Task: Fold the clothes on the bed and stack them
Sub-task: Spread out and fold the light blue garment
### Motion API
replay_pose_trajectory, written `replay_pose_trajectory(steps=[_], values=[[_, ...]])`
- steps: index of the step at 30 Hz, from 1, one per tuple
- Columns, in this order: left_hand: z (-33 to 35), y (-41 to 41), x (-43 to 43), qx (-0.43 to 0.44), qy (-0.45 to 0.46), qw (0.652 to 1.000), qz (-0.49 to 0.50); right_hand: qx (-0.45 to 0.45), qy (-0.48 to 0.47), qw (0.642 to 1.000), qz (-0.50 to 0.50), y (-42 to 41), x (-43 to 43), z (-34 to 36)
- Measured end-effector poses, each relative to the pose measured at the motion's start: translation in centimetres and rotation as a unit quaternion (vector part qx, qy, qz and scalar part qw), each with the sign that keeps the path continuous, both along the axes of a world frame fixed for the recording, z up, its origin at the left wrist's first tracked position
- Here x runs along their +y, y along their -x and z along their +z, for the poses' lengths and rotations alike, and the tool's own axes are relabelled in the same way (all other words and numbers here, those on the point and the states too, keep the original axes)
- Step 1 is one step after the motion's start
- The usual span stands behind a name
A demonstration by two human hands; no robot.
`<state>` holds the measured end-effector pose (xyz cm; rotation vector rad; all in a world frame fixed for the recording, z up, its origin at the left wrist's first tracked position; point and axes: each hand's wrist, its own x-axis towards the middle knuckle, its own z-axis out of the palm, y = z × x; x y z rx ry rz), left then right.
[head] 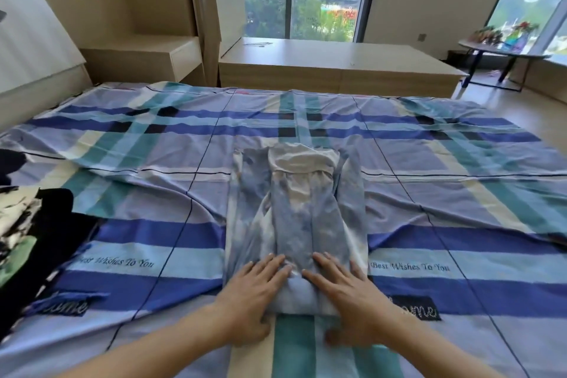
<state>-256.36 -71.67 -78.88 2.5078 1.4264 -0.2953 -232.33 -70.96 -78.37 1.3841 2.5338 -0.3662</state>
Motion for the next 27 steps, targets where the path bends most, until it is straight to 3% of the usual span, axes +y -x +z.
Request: replay_pose_trajectory(steps=[4,10,12,17,22,25,27], values=[[-0.6,-0.6,0.5,-0.002,-0.109,0.994,-0.018,-0.036,-0.141,0.989,0.012,1.1,-0.1,-0.9],[-1.9,-0.8,1.3,-0.072,-0.273,0.959,-0.02,0.038,-0.216,0.976,-0.009,2.2,0.4,0.0],[-1.0,-0.8,0.9,-0.078,-0.287,0.955,0.011,0.052,-0.214,0.975,-0.041,1.6,0.5,0.9],[1.2,1.0,1.3,-0.066,-0.188,0.977,0.074,0.082,-0.186,0.977,-0.058,0.3,0.4,2.3],[3.9,1.9,1.6,-0.092,-0.078,0.993,0.009,0.094,-0.052,0.993,-0.04,-0.8,0.6,5.0],[6.2,2.4,-0.1,-0.138,0.097,0.986,-0.007,0.056,0.091,0.993,-0.043,-1.4,-1.0,8.6],[7.9,2.4,-2.0,-0.138,0.231,0.962,-0.036,-0.013,0.196,0.98,-0.027,-1.5,-2.7,10.6]])
